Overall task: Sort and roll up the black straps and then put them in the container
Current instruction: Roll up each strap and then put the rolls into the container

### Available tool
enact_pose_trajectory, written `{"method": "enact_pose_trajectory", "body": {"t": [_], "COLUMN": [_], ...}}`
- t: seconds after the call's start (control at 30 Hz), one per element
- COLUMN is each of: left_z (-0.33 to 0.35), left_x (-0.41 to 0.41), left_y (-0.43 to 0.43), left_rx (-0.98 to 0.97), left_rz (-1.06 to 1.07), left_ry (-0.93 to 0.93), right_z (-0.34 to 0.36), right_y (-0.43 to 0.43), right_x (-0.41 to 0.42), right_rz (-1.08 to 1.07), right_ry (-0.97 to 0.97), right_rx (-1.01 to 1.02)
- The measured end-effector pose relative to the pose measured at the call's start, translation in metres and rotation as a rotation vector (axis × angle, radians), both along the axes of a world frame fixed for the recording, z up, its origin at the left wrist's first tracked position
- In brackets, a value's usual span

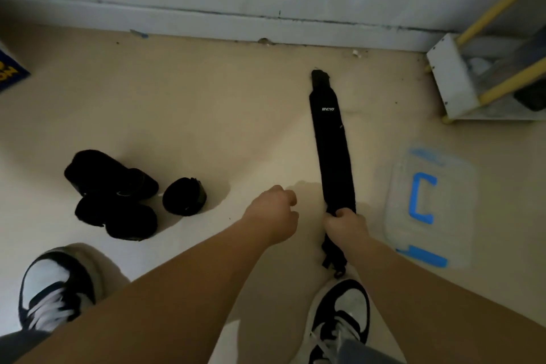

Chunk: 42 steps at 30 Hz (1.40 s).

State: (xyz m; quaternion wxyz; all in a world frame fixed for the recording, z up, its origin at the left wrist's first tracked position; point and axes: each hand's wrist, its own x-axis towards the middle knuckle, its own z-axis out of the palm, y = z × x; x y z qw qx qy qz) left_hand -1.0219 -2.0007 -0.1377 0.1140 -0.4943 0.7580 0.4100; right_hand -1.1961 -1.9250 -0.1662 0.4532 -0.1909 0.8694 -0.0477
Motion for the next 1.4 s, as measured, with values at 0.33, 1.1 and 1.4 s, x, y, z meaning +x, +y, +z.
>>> {"method": "enact_pose_trajectory", "body": {"t": [0.33, 1.1, 1.4], "left_z": [-0.026, 0.03, 0.177], "left_x": [-0.007, 0.046, 0.057], "left_y": [0.032, 0.008, -0.013], "left_rx": [0.421, 0.401, 0.377], "left_rz": [0.402, 0.643, 0.774], "left_ry": [0.203, 0.212, 0.593], "right_z": [-0.005, 0.064, 0.216], "right_y": [-0.018, -0.045, -0.088], "right_x": [0.018, 0.07, 0.097], "right_rz": [-0.357, -0.264, -0.101], "right_ry": [-0.104, -0.304, -0.222], "right_rx": [-0.129, -0.199, -0.48]}}
